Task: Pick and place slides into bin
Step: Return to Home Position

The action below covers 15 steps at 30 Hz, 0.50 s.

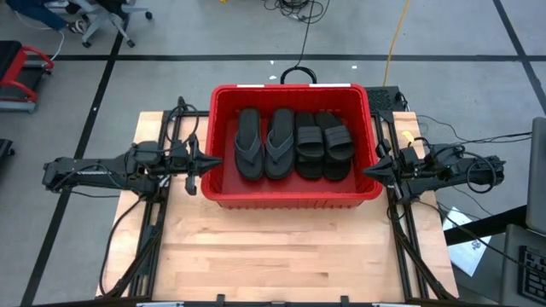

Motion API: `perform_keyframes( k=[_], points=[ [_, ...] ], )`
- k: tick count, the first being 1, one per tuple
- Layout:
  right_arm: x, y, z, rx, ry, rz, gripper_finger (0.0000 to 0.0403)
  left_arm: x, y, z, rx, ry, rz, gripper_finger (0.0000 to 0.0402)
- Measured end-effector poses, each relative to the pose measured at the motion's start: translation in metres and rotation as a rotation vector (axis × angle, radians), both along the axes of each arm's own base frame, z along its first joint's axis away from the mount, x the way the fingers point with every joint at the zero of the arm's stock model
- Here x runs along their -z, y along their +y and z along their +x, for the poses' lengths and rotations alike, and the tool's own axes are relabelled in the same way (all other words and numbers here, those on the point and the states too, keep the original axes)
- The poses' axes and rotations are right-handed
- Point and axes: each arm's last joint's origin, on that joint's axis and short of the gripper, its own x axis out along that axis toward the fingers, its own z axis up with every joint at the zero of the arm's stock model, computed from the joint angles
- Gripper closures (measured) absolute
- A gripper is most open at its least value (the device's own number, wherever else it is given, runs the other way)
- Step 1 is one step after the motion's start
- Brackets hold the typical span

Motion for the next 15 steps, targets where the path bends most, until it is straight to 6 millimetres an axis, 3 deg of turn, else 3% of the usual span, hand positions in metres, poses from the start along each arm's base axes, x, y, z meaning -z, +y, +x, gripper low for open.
perform_keyframes(
  k=[7, 15],
  points=[
    [0.0000, 0.0000, 0.0001, 0.000, 0.000, 0.000, 0.0403, 0.0000, 0.0000, 0.0000, 0.000, 0.000, 0.000, 0.0374],
    [0.0000, 0.0000, 0.0001, 0.000, 0.000, 0.000, 0.0403, 0.0000, 0.0000, 0.0000, 0.000, 0.000, 0.000, 0.0393]
  ],
)
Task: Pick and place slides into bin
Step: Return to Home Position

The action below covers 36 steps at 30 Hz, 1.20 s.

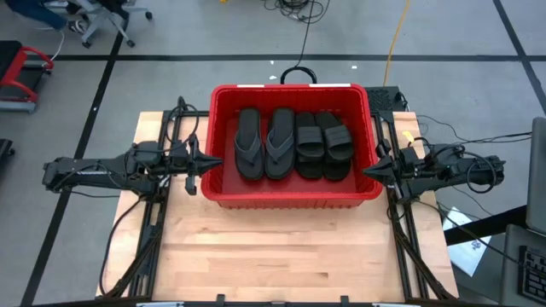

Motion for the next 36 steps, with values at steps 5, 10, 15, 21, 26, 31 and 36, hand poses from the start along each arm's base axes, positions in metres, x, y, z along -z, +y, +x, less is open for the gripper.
perform_keyframes(
  k=[5, 10, 15, 21, 26, 31, 36],
  points=[
    [0.0000, 0.0000, 0.0000, 0.000, 0.000, 0.000, 0.0403, 0.0000, 0.0000, 0.0000, 0.000, 0.000, 0.000, 0.0399],
    [0.0000, 0.0000, 0.0000, 0.000, 0.000, 0.000, 0.0403, 0.0000, 0.0000, 0.0000, 0.000, 0.000, 0.000, 0.0383],
    [0.0000, 0.0000, 0.0000, 0.000, 0.000, 0.000, 0.0403, 0.0000, 0.0001, 0.0001, 0.000, 0.000, 0.000, 0.0374],
    [0.0001, 0.0000, 0.0000, 0.000, 0.000, 0.000, 0.0403, 0.0000, 0.0000, 0.0000, 0.000, 0.000, 0.000, 0.0380],
    [0.0001, 0.0000, 0.0001, 0.000, 0.000, 0.000, 0.0403, 0.0000, 0.0000, 0.0000, 0.000, 0.000, 0.000, 0.0394],
    [0.0001, 0.0000, 0.0001, 0.000, 0.001, 0.000, 0.0403, 0.0000, 0.0000, 0.0000, 0.000, 0.000, 0.000, 0.0398],
    [0.0001, 0.0000, 0.0001, 0.000, 0.000, 0.000, 0.0403, 0.0000, 0.0001, 0.0000, 0.000, 0.000, 0.000, 0.0383]
  ],
)
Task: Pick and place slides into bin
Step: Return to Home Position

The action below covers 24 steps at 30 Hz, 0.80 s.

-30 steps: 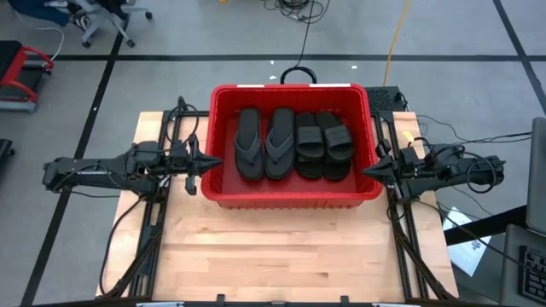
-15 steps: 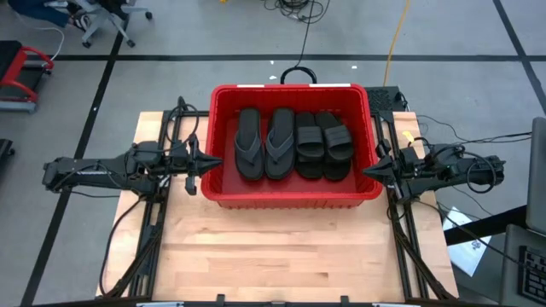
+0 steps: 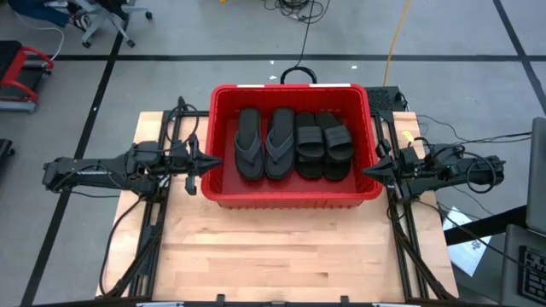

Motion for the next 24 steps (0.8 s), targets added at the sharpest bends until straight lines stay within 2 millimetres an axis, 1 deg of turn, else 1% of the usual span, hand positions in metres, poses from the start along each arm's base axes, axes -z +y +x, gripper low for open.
perform_keyframes(
  k=[7, 19, 24],
  points=[
    [0.0000, 0.0000, 0.0000, 0.000, 0.000, 0.000, 0.0403, 0.0000, -0.0001, 0.0000, 0.000, 0.000, 0.000, 0.0374],
    [0.0000, 0.0000, 0.0000, 0.000, 0.000, 0.000, 0.0403, 0.0000, 0.0000, 0.0000, 0.000, 0.000, 0.000, 0.0400],
    [0.0000, 0.0000, 0.0000, 0.000, 0.000, 0.000, 0.0403, 0.0000, 0.0000, 0.0000, 0.000, 0.000, 0.000, 0.0389]
  ],
)
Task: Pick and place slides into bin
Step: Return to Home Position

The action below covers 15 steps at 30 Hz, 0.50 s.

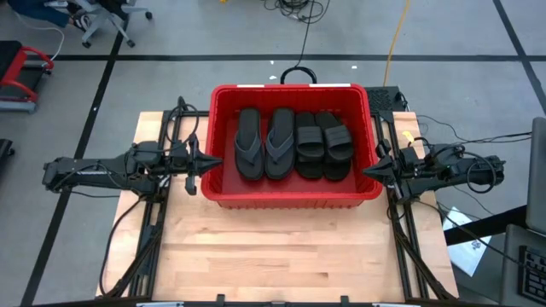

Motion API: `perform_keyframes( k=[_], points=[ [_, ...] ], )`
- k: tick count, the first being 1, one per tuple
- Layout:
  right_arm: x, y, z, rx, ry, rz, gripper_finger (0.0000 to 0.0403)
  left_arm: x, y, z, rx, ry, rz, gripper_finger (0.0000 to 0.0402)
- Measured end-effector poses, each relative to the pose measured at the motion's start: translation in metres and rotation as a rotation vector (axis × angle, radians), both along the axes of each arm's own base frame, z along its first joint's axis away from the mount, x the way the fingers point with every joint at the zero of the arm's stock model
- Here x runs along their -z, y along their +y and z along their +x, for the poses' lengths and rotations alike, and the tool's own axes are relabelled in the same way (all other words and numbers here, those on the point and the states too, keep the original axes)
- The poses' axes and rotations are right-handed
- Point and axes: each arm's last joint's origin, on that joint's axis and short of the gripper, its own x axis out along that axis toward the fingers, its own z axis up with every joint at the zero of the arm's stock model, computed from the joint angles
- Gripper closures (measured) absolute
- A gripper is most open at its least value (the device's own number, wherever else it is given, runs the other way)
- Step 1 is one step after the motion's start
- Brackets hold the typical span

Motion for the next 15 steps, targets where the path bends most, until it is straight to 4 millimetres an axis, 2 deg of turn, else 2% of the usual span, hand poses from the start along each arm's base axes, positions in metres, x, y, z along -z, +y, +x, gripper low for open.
perform_keyframes(
  k=[7, 15],
  points=[
    [0.0000, 0.0000, 0.0000, 0.000, 0.000, 0.000, 0.0403, 0.0000, -0.0001, 0.0001, 0.001, 0.000, 0.000, 0.0374],
    [0.0000, 0.0000, 0.0000, 0.001, 0.000, 0.000, 0.0403, 0.0000, 0.0000, 0.0001, 0.000, 0.000, 0.000, 0.0384]
  ],
)
